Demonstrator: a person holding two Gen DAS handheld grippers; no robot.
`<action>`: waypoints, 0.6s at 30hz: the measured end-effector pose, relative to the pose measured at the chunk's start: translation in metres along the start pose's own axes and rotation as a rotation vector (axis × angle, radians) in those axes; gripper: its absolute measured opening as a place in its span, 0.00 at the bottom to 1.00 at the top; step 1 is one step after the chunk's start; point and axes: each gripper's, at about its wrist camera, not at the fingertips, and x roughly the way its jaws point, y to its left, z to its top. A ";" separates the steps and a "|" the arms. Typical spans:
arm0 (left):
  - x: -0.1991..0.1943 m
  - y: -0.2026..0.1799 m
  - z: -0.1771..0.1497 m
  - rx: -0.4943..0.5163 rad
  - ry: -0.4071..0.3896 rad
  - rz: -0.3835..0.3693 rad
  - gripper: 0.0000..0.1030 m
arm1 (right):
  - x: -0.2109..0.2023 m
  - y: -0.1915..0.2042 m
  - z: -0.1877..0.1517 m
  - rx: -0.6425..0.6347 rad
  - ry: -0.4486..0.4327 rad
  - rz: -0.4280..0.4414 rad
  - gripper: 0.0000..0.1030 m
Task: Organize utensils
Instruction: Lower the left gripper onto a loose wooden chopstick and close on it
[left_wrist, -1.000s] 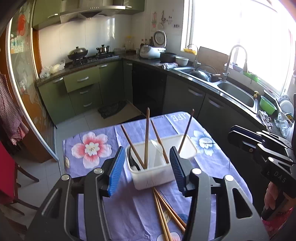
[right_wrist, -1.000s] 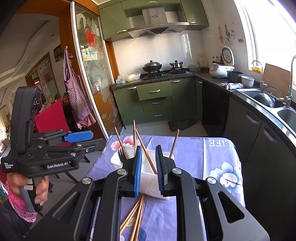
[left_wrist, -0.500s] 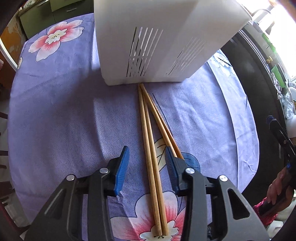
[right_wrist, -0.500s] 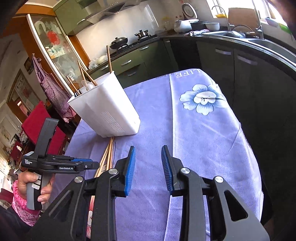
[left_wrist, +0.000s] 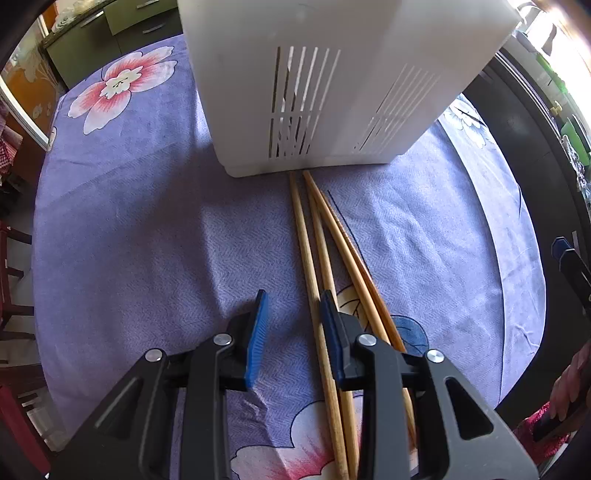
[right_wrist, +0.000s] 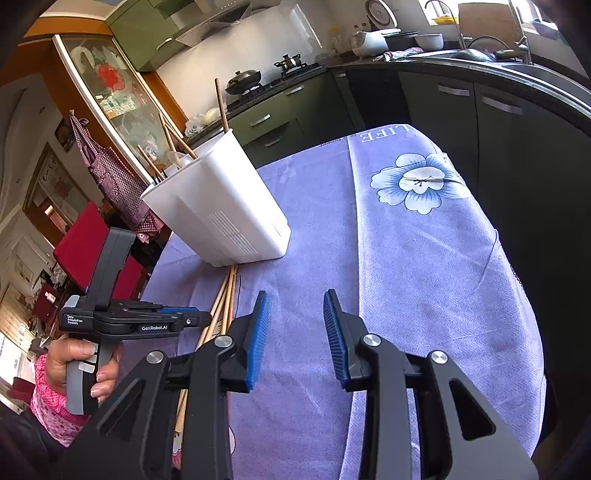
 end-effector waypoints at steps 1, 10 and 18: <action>0.000 -0.002 0.000 0.008 -0.001 0.007 0.27 | 0.001 0.001 0.001 -0.001 0.003 0.000 0.30; 0.000 -0.003 -0.009 0.023 -0.009 0.023 0.07 | 0.015 0.024 -0.004 -0.094 0.040 0.005 0.35; -0.026 0.029 -0.027 -0.009 -0.078 0.014 0.07 | 0.065 0.074 -0.019 -0.332 0.103 -0.040 0.35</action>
